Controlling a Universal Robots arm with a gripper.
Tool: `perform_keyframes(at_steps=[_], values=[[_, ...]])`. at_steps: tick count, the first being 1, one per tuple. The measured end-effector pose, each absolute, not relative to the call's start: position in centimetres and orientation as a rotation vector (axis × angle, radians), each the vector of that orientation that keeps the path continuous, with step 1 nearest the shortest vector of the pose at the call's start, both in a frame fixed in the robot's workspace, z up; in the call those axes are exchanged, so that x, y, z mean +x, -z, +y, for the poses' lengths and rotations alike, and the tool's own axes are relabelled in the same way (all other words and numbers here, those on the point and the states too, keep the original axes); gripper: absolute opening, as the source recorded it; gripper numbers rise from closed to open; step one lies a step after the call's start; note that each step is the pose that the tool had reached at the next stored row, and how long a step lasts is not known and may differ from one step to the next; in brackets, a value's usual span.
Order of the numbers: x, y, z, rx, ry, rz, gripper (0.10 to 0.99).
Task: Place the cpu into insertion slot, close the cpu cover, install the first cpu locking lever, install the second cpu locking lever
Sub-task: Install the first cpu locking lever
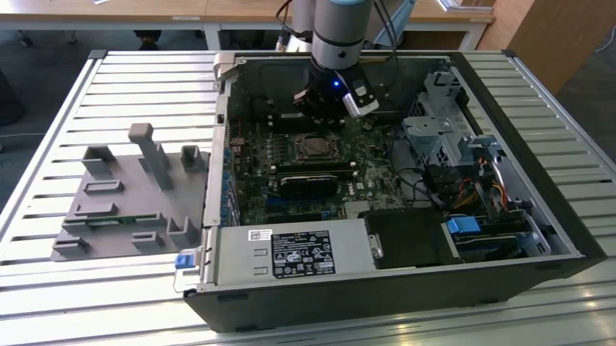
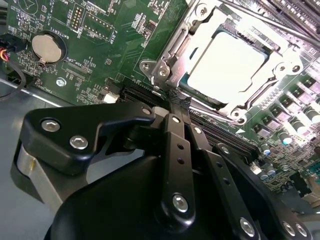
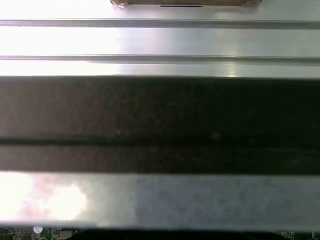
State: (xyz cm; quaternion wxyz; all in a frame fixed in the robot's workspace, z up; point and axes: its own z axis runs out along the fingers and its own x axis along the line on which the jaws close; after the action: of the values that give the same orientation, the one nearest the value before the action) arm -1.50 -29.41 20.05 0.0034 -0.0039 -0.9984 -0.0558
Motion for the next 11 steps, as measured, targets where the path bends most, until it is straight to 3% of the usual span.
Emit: perform_keyframes(at_steps=[11], values=[[-1.5, -19.75, -29.35, -0.012, 0.153, -3.131, 0.114]])
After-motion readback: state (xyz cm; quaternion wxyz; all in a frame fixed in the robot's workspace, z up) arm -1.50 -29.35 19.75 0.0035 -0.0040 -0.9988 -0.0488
